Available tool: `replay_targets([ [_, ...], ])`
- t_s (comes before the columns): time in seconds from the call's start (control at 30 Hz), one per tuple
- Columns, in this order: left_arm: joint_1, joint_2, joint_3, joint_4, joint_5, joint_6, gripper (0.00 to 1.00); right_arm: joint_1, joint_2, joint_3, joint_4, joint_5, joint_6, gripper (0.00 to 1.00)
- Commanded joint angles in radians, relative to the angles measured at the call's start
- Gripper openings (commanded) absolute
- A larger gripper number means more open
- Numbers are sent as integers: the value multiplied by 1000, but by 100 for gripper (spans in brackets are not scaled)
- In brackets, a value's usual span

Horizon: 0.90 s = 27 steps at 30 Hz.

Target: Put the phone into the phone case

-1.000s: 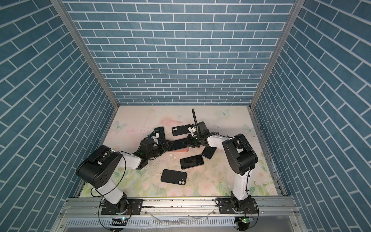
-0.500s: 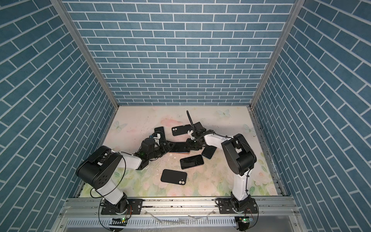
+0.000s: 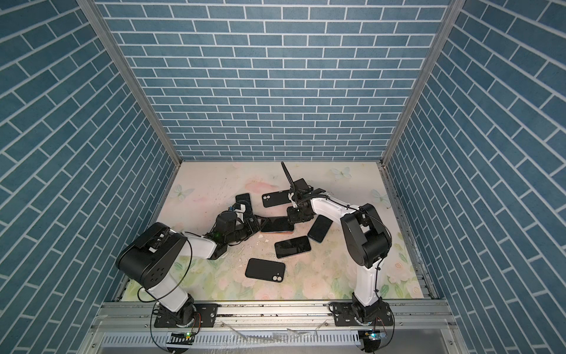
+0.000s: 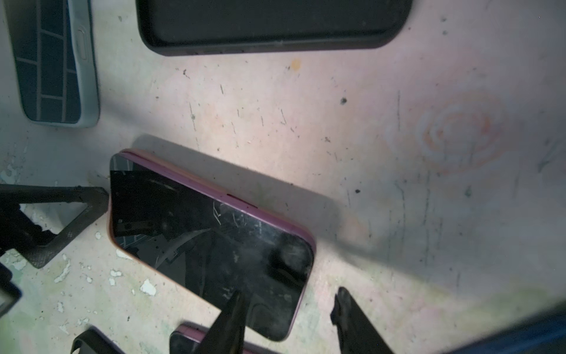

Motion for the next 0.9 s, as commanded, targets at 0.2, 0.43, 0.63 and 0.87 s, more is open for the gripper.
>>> replay_targets([
  [0.2, -4, 0, 12, -38, 15, 19, 88, -3, 8, -33, -19, 16, -14, 43],
  [0.43, -5, 53, 55, -31, 36, 22, 73, -4, 22, -58, 39, -89, 11, 38],
  [0.63, -5, 110, 68, 0, 33, 14, 56, -4, 30, -69, 68, -200, 16, 33],
  [0.87, -7, 157, 67, 40, 40, -10, 36, -4, 33, -73, 72, -278, 19, 26],
])
